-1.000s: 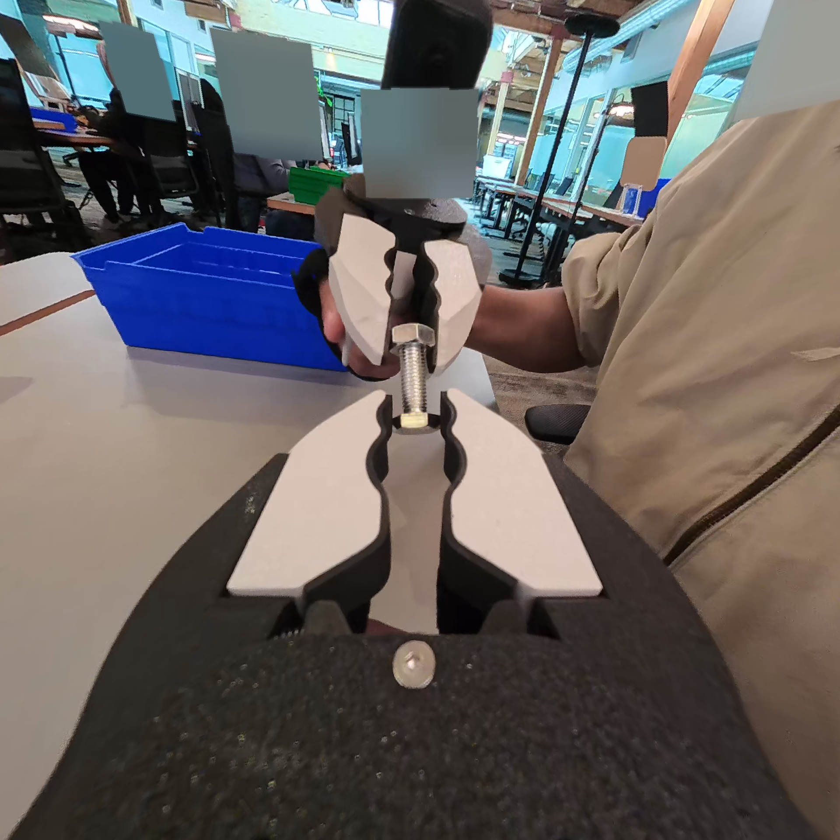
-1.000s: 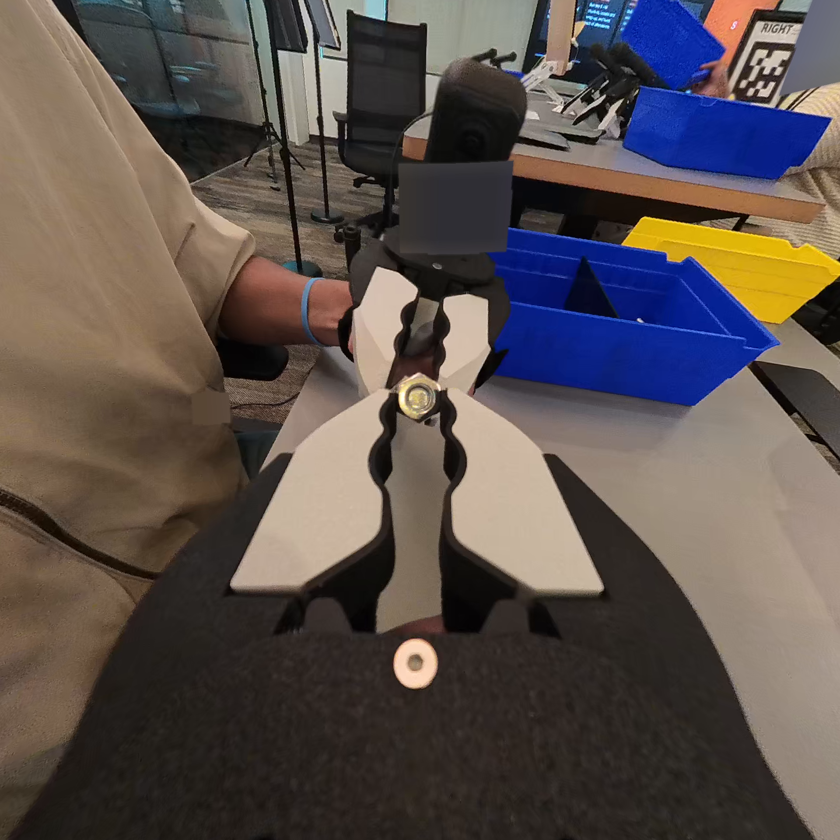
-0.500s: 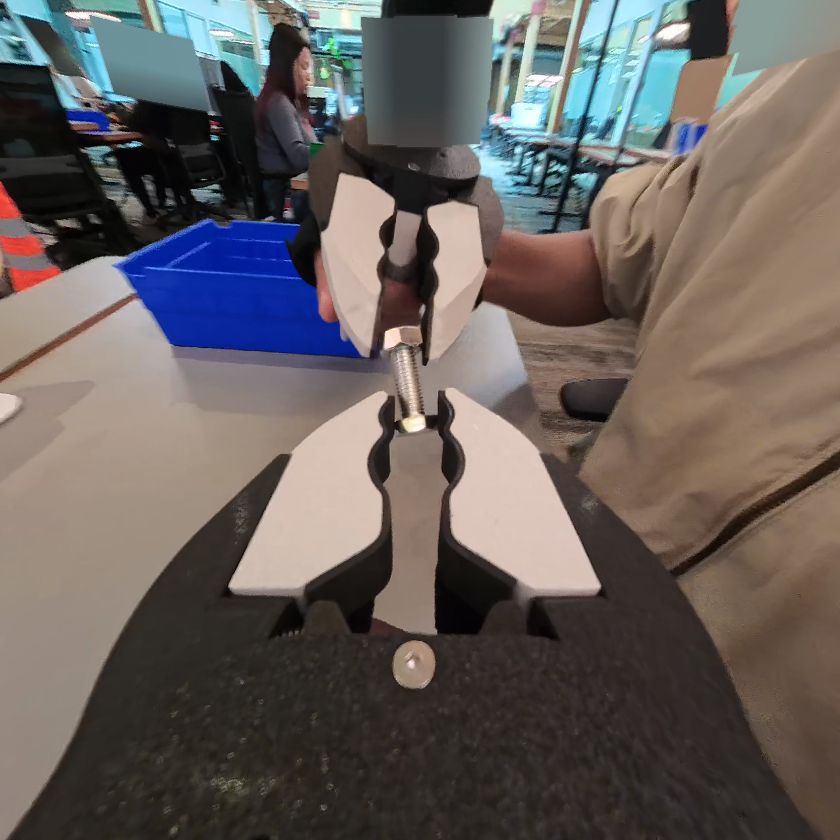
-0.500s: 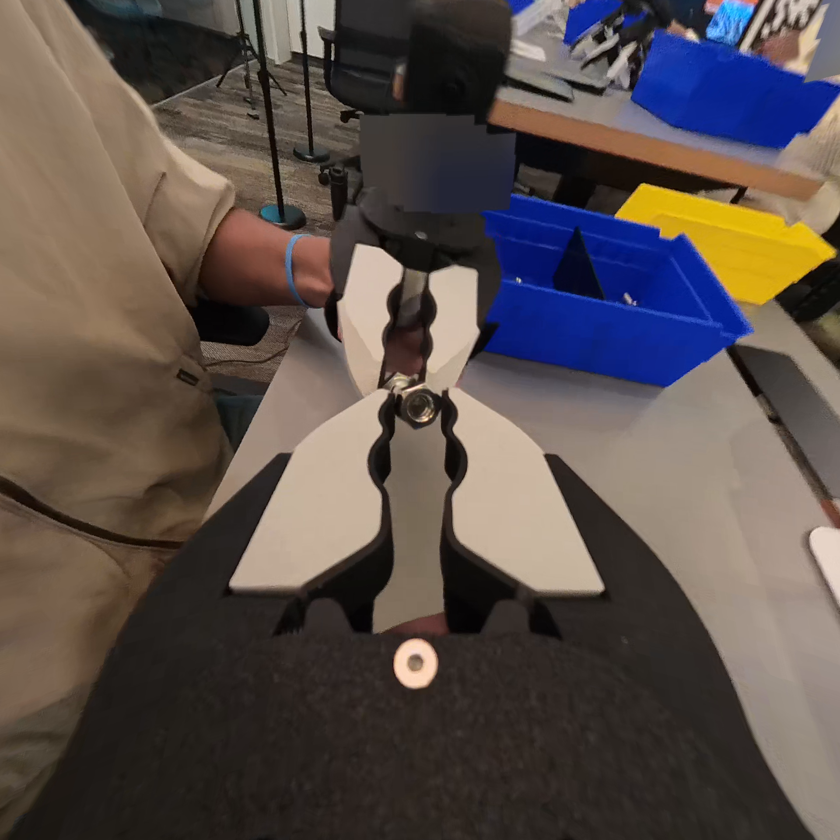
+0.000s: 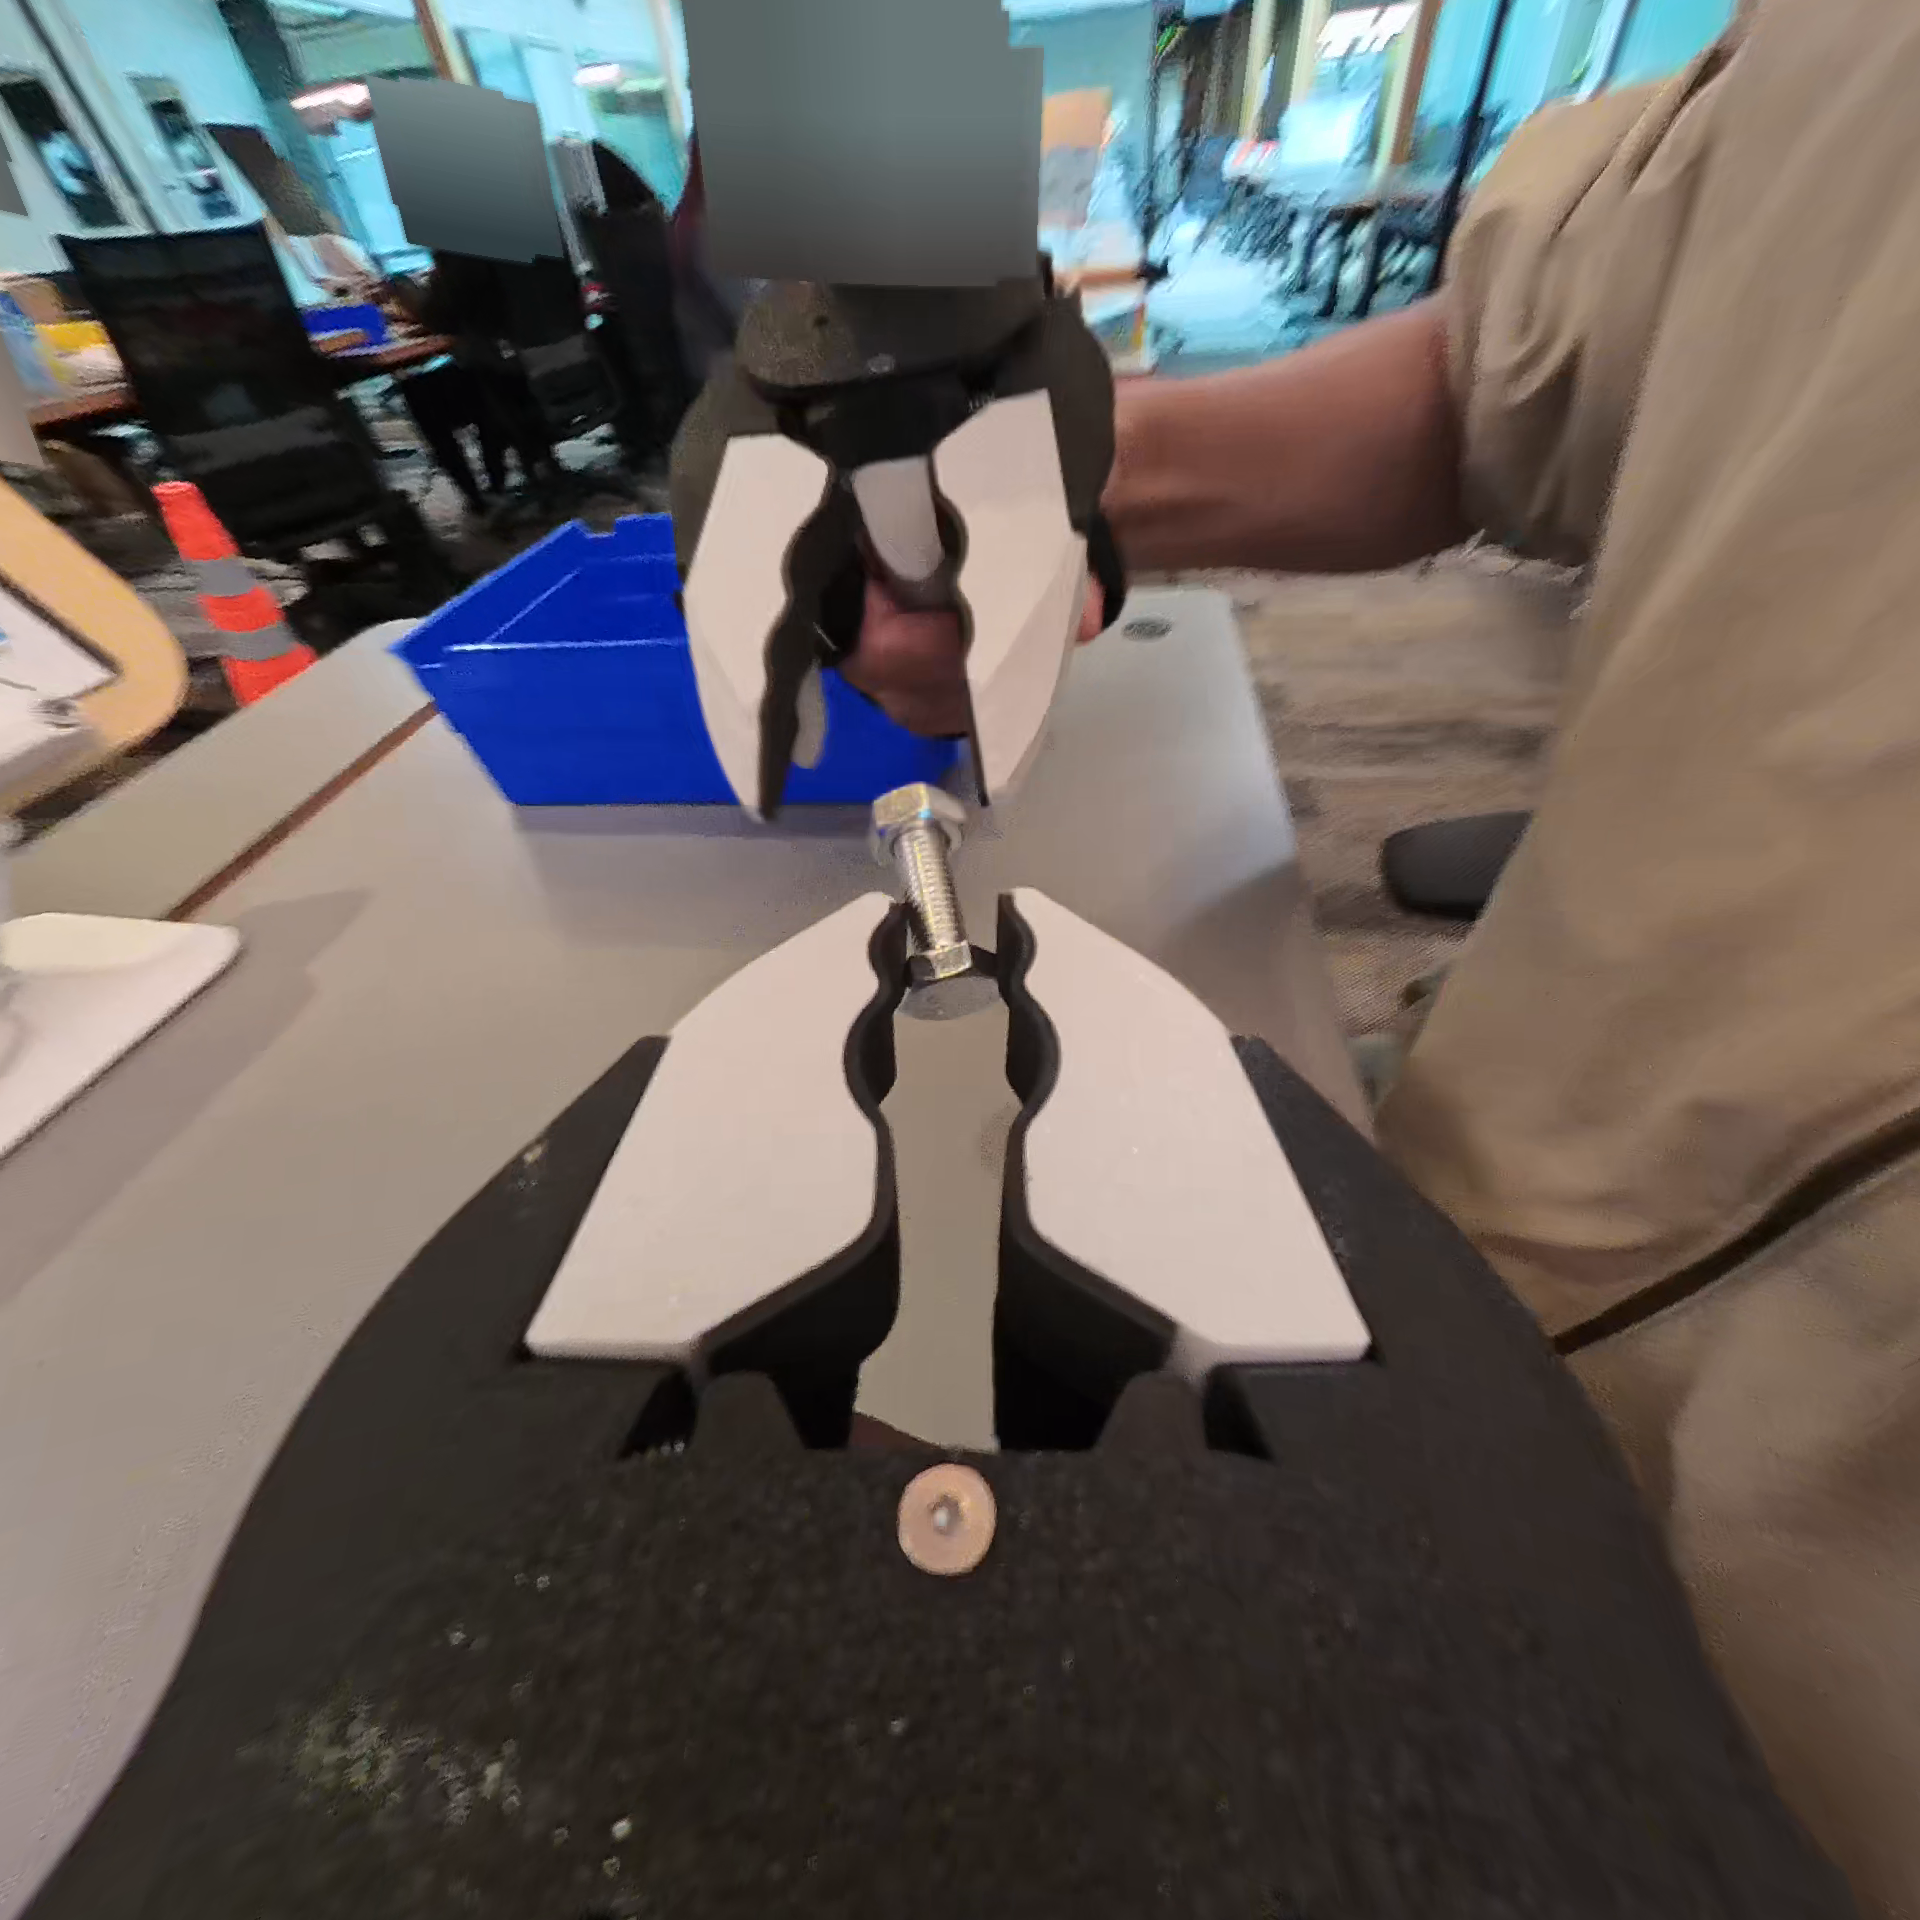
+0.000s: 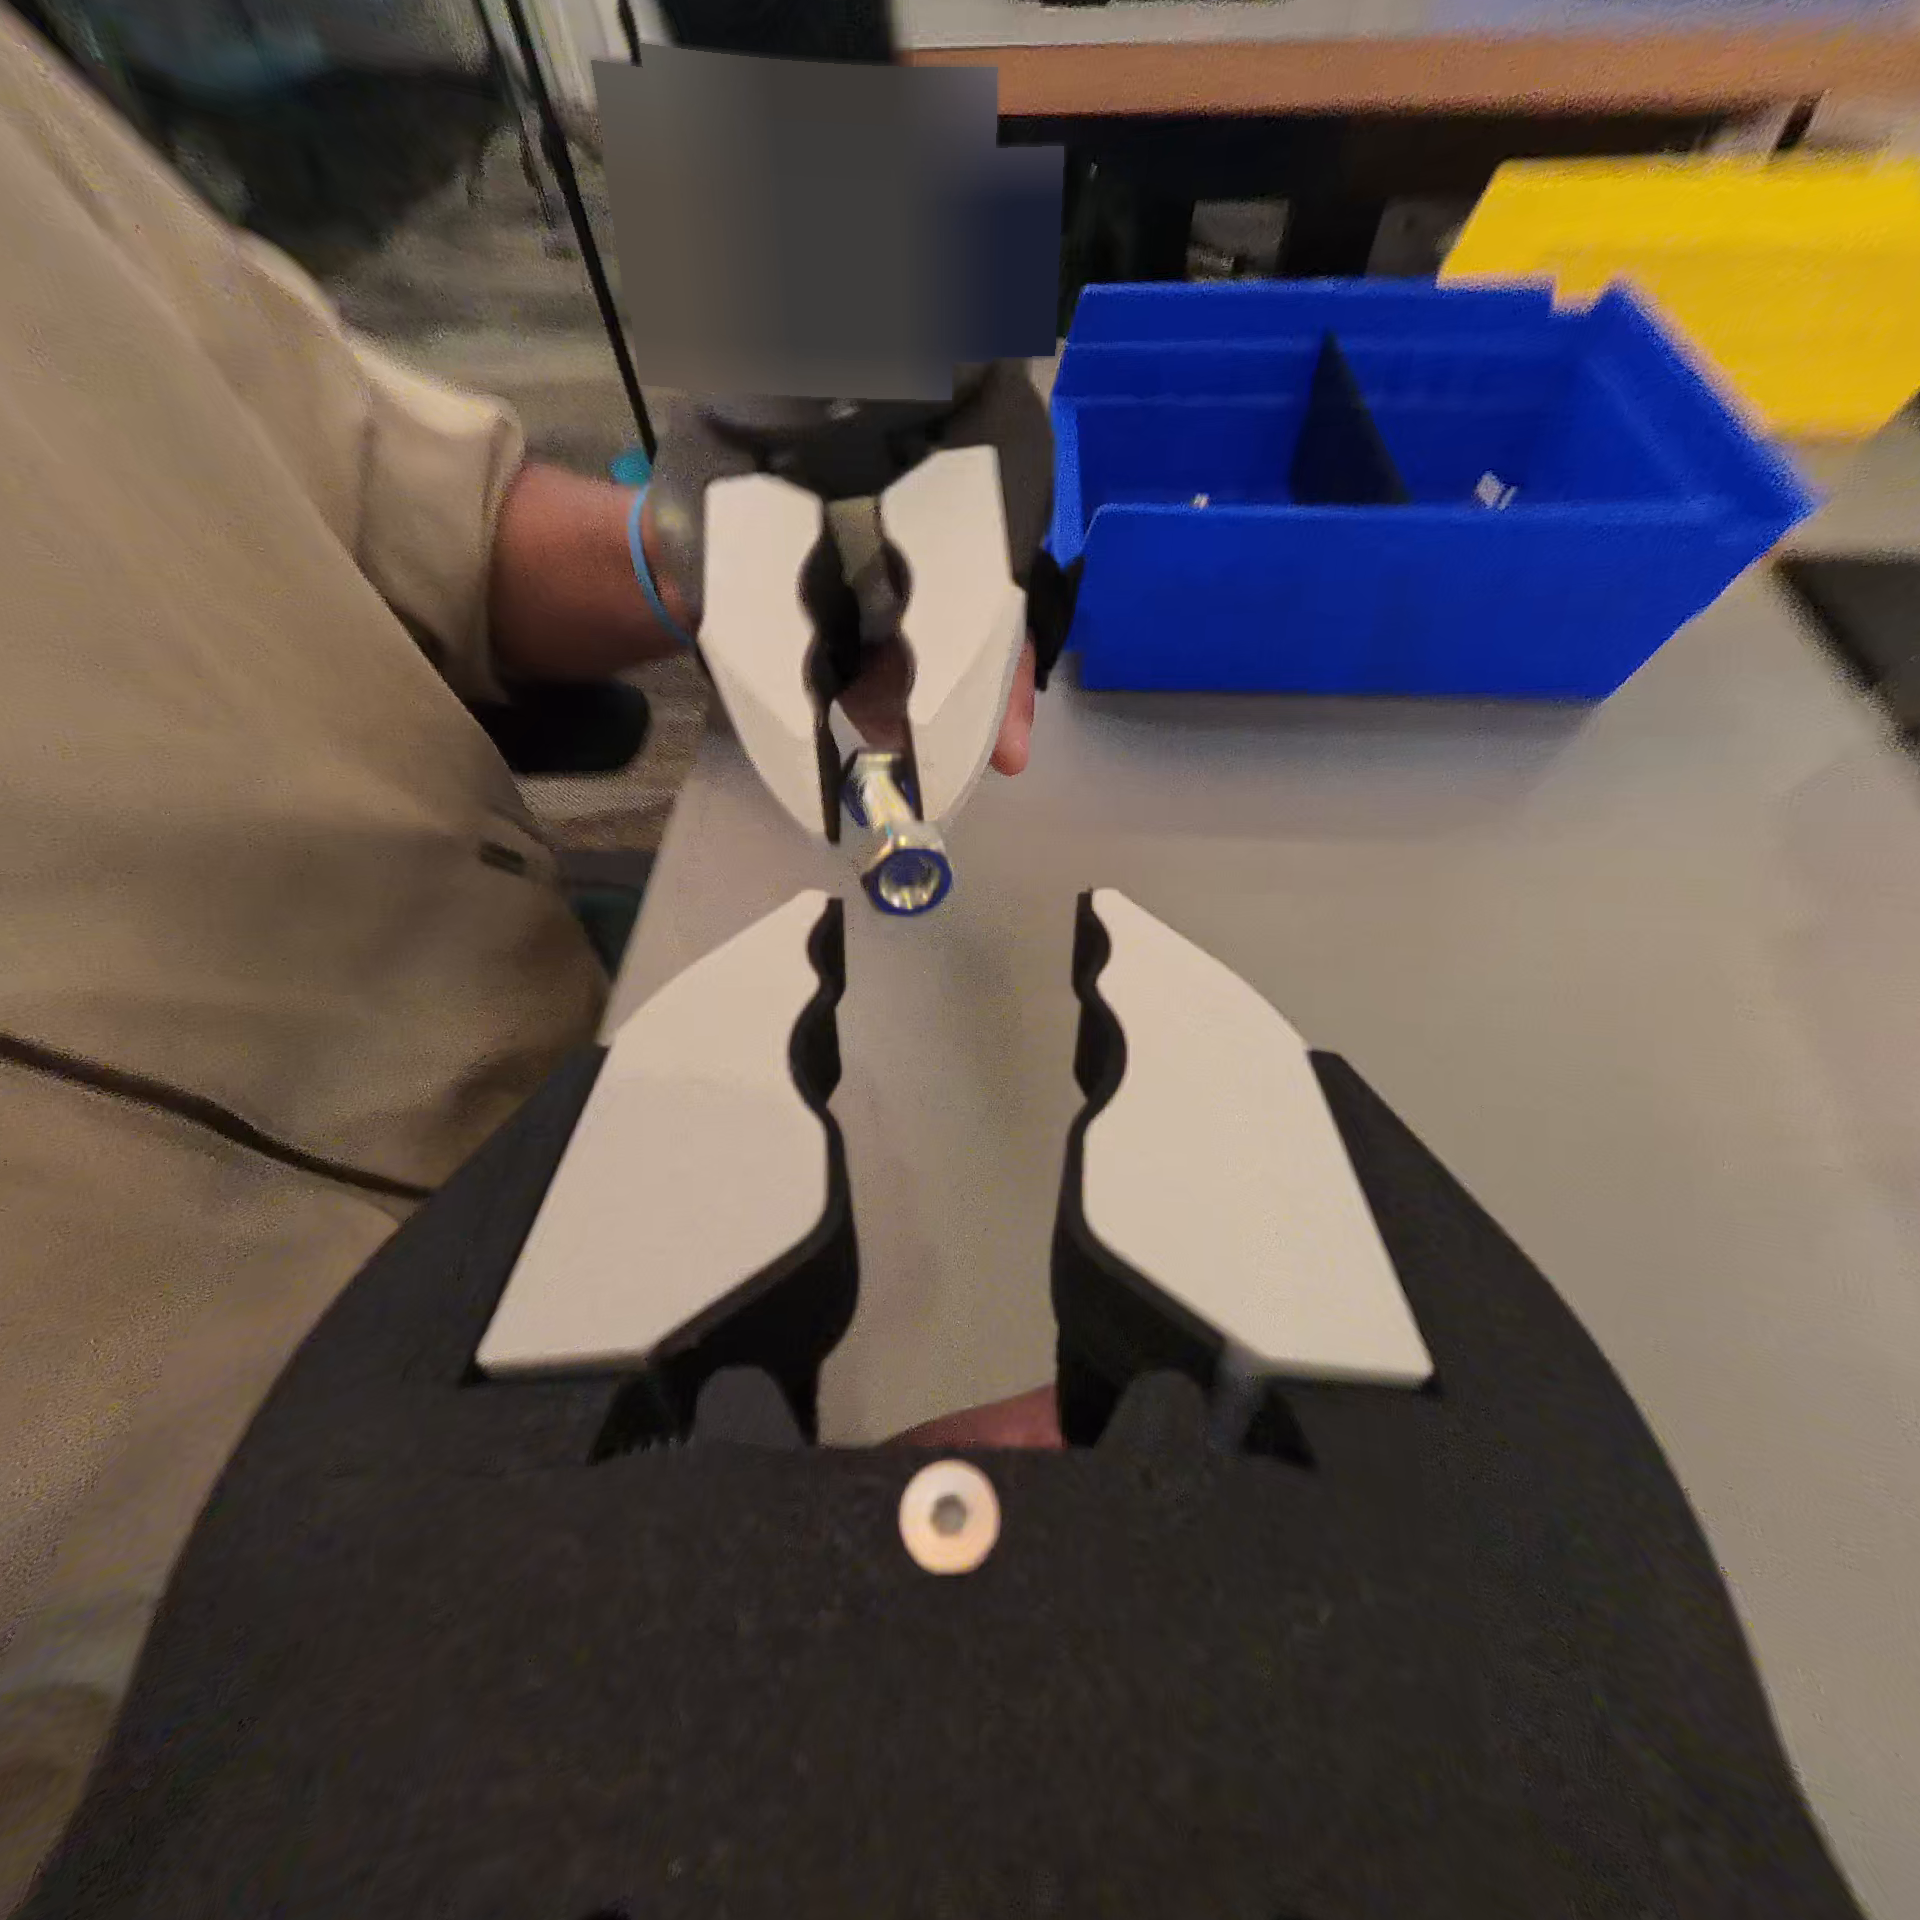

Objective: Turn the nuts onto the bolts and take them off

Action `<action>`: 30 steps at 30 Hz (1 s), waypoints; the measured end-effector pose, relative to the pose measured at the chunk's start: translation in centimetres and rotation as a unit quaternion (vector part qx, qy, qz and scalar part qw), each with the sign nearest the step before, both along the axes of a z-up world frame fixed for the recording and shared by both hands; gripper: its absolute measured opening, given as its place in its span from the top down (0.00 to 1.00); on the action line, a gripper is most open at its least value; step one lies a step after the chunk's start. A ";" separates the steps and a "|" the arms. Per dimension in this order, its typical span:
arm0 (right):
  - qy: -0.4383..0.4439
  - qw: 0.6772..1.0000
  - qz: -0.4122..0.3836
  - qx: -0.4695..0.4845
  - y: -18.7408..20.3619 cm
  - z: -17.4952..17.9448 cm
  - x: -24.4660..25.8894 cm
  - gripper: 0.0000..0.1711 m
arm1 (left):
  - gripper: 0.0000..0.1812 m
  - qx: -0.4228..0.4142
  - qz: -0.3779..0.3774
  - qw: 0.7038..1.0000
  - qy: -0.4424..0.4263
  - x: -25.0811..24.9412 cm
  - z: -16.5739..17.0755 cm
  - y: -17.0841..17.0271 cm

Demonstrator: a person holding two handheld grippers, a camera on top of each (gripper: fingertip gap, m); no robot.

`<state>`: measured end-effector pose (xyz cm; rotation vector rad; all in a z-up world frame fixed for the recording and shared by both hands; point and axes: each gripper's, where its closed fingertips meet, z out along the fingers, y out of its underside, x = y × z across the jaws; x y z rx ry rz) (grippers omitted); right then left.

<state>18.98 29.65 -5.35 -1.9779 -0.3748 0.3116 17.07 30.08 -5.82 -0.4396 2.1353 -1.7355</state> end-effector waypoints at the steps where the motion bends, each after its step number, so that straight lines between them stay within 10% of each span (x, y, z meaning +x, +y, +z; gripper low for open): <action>1: -0.052 0.998 0.012 0.024 -0.3 0.3 0.0 0.77 | 0.91 -0.021 -0.019 0.999 0.015 -0.3 0.2 -0.2; 6: -0.231 0.962 0.077 0.126 -1.0 1.7 -2.1 0.83 | 0.93 -0.088 -0.111 0.986 0.091 -1.5 0.3 -1.2; 15: -0.292 0.943 0.098 0.122 -0.6 0.2 -2.8 0.88 | 0.93 -0.132 -0.148 0.971 0.130 -1.4 0.6 -1.3; 30: -0.098 0.989 0.044 0.100 -0.2 0.4 -1.3 0.89 | 0.81 -0.095 -0.049 0.993 0.050 0.2 0.1 0.1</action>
